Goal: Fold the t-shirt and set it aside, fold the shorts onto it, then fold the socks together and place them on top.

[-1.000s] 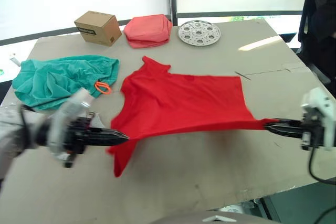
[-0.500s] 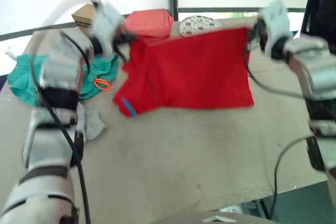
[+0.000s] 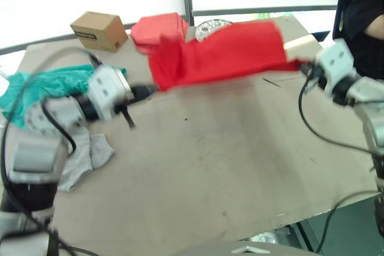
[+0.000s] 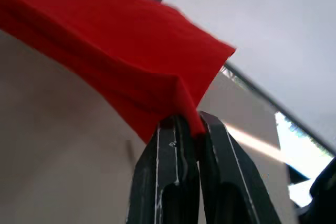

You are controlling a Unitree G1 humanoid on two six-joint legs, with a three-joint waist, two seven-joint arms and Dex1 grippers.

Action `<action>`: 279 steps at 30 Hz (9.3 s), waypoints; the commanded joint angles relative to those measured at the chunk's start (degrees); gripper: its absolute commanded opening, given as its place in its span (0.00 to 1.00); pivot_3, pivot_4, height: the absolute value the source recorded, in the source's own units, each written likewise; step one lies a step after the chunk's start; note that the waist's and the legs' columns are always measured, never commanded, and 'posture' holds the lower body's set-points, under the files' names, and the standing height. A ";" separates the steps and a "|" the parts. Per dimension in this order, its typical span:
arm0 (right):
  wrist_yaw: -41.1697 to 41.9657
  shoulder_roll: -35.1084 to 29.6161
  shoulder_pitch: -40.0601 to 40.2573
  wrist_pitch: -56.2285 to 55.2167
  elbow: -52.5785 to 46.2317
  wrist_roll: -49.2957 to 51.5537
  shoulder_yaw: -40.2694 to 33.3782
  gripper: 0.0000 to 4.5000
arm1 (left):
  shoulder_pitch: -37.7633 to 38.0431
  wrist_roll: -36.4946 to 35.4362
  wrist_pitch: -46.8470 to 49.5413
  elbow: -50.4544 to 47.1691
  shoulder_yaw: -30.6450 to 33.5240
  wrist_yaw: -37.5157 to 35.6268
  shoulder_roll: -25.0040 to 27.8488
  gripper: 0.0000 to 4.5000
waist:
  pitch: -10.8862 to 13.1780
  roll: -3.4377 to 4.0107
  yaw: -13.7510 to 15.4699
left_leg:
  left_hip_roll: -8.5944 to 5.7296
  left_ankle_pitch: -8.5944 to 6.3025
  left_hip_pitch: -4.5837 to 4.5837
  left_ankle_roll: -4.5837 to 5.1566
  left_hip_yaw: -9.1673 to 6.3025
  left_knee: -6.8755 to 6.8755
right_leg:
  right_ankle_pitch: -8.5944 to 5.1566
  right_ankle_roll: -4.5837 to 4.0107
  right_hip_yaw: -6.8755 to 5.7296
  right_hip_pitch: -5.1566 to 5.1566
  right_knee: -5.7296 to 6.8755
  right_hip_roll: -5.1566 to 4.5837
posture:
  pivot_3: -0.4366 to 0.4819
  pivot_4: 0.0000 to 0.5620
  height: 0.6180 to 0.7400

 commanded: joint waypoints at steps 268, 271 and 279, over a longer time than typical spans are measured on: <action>21.65 -0.09 30.83 10.53 -24.92 30.05 -25.08 0.96 | 7.52 -34.72 35.20 3.66 9.52 12.31 3.13 1.00 | -0.32 -0.09 2.77 | 0.14 -0.68 0.63 0.81 0.43 -0.11 | -1.15 0.75 -0.26 0.61 0.13 -0.56 | 0.48 0.27 1.00; 19.83 1.49 23.50 9.54 -25.90 29.94 -18.25 0.96 | -9.71 -30.36 43.56 10.39 0.90 21.06 -1.52 1.00 | -0.36 -0.30 2.86 | 0.13 -0.66 0.61 0.77 0.45 0.06 | -1.11 0.75 -0.32 0.59 0.12 -0.54 | 0.48 0.27 1.00; 14.39 4.00 12.11 5.86 -26.69 23.60 -5.62 0.96 | -34.42 -4.27 31.21 35.70 -18.81 18.88 -12.08 1.00 | -0.41 -0.55 3.20 | 0.10 -0.57 0.45 0.24 0.35 0.02 | -0.63 0.65 -0.34 0.35 0.04 -0.41 | 0.48 0.27 1.00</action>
